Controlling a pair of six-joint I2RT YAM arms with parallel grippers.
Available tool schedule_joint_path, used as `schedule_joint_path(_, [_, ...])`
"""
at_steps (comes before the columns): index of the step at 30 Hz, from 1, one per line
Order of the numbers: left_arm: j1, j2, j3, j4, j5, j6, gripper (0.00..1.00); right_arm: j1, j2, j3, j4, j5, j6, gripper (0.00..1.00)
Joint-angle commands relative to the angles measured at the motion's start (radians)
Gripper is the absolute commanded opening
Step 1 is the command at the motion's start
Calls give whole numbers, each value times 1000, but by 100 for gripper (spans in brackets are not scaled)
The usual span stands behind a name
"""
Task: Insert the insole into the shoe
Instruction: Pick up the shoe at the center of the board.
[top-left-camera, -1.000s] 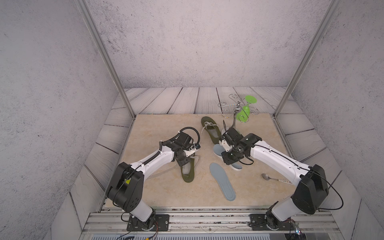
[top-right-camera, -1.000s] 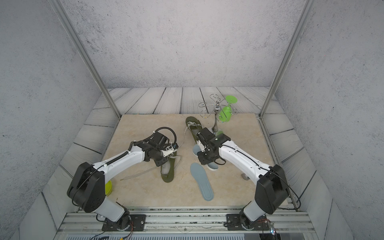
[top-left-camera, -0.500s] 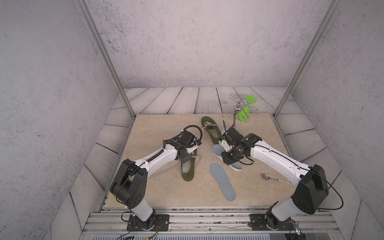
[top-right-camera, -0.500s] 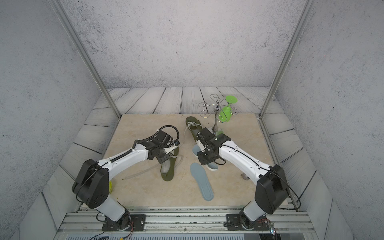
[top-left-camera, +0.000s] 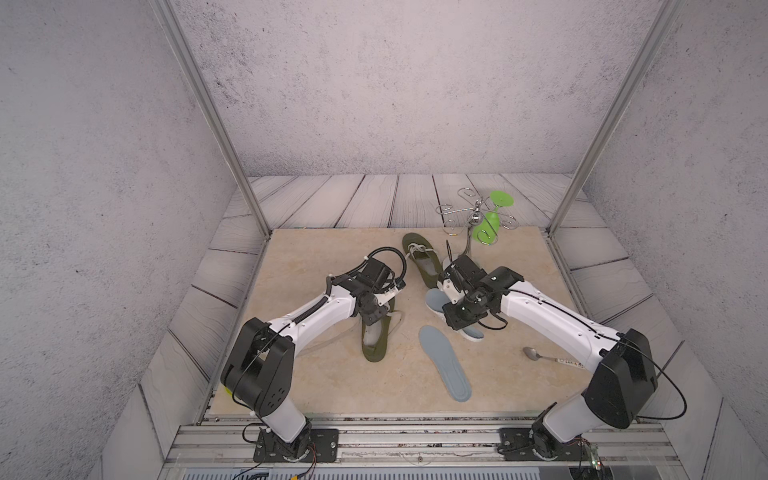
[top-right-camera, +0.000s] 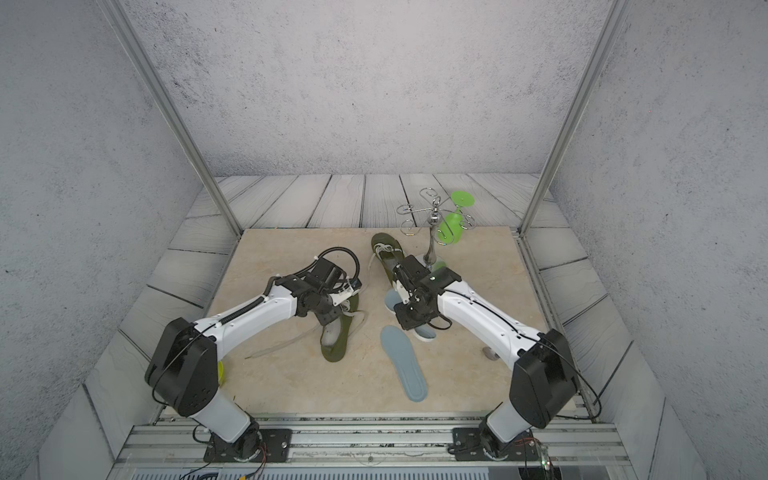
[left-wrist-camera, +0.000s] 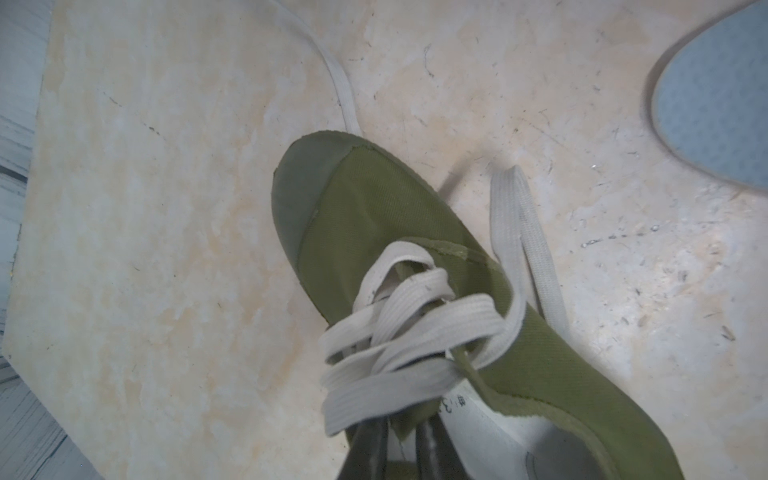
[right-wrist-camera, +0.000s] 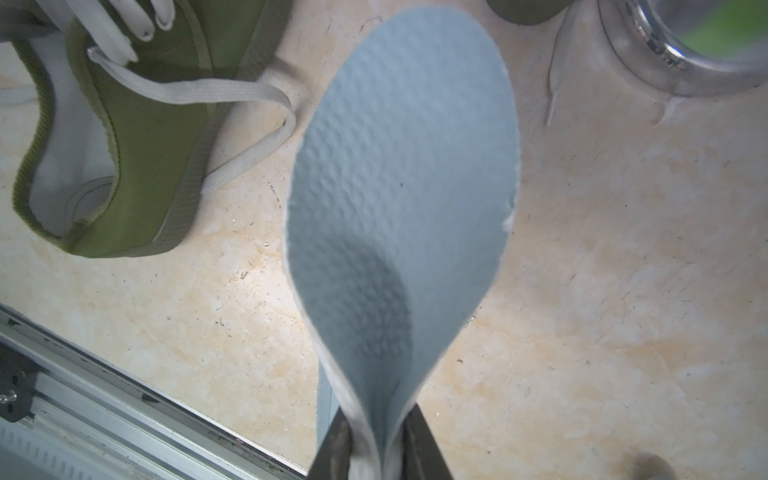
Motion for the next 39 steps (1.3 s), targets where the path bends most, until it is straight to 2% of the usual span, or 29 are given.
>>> schedule_joint_path(1, [-11, 27, 29, -27, 39, 10, 17, -6, -5, 32, -22, -11, 4, 22])
schedule_joint_path(9, [-17, 34, -8, -15, 5, 25, 21, -6, -9, 23, -22, -12, 4, 22])
schedule_joint_path(19, [-42, 16, -63, 115, -117, 38, 25, -6, -7, 32, -23, -17, 6, 22])
schedule_joint_path(21, [-42, 20, -57, 115, -133, 37, 21, -6, -8, 34, -26, -17, 6, 22])
schedule_joint_path(22, [-42, 21, -51, 108, -140, 35, 14, -6, -9, 33, -26, -17, 6, 22])
schedule_joint_path(23, [-42, 20, -45, 105, -149, 23, 0, -6, -9, 31, -26, -17, 5, 22])
schedule_joint_path(26, [-42, 15, -5, 70, -198, -69, 0, -6, -6, 26, -25, -18, -2, 22])
schedule_joint_path(28, [-40, 27, 64, -26, -202, -163, 0, -7, -4, 21, -25, -15, -8, 21])
schedule_joint_path(30, [-29, 64, 176, -178, -116, -243, 0, -11, -4, 19, -23, -15, -16, 21])
schedule_joint_path(34, [-26, 183, 410, -458, -80, -389, 0, -23, -16, 27, -27, -19, -33, 21])
schedule_joint_path(39, [26, 238, 526, -603, -61, -596, 0, -32, 2, 77, -76, -4, -64, 21])
